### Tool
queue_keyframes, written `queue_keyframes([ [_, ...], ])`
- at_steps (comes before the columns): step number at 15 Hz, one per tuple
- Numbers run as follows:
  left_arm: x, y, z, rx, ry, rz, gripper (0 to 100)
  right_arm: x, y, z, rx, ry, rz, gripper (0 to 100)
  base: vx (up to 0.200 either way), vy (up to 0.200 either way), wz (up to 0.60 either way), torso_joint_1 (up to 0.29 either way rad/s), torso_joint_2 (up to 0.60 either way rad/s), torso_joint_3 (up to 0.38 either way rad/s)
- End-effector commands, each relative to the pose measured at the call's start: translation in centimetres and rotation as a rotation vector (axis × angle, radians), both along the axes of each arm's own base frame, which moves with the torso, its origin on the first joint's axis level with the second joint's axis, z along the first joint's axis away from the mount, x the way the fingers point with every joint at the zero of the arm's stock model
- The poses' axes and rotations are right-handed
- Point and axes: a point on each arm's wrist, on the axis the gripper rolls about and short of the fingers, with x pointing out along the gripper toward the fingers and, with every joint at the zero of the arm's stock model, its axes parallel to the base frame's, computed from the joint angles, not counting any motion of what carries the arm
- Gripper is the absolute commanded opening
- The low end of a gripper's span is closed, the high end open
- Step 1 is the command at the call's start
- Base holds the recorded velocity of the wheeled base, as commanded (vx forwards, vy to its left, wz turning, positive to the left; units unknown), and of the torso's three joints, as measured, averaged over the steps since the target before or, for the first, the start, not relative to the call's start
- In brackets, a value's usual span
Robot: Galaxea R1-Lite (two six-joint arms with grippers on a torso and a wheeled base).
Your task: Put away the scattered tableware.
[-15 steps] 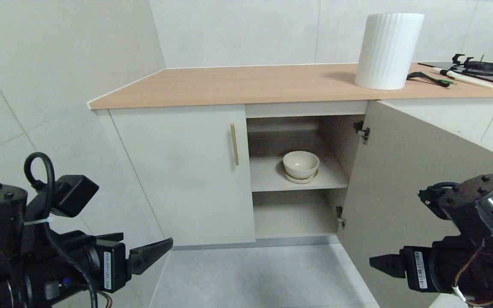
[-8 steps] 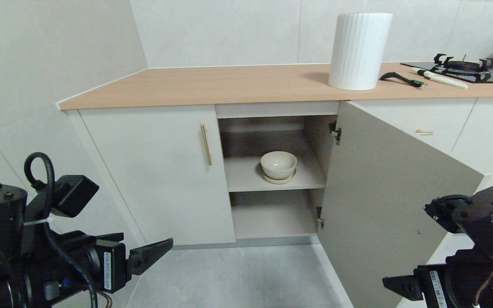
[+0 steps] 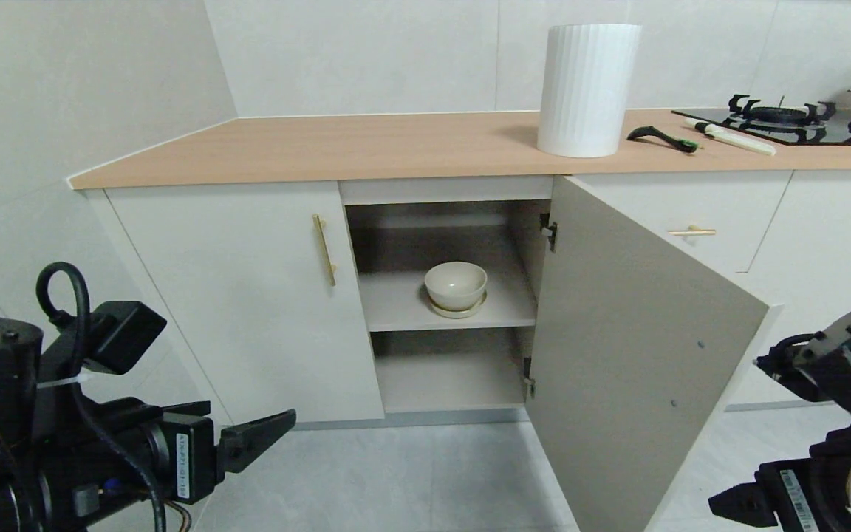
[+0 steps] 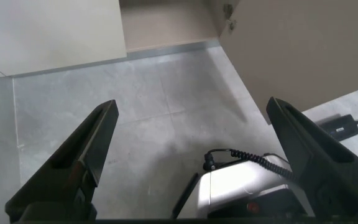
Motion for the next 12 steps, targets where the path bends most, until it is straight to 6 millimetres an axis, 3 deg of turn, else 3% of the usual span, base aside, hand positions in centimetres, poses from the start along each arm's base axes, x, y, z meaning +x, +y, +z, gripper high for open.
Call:
queue_keyframes([
  [1, 0.0, 0.0, 0.0, 0.0, 0.0, 0.0, 100, 1.9, -3.4, 0.5, -0.049, -0.009, -0.136, 100, 0.0, 0.0, 0.0, 0.0, 0.0, 0.0],
  [2, 0.0, 0.0, 0.0, 0.0, 0.001, 0.0, 100, 2.6, -5.5, 1.1, -0.074, -0.023, -0.19, 100, 0.0, 0.0, 0.0, 0.0, 0.0, 0.0],
  [5, 0.0, 0.0, 0.0, 0.0, 0.001, 0.0, 100, 4.3, -8.3, 1.6, -0.085, -0.088, -0.312, 100, 0.0, 0.0, 0.0, 0.0, 0.0, 0.0],
  [12, 0.1, 0.0, 0.1, -0.012, 0.0, -0.002, 100, 9.1, -8.6, -1.1, -0.013, -0.154, -0.416, 100, 0.0, 0.0, 0.0, 0.0, 0.0, 0.0],
])
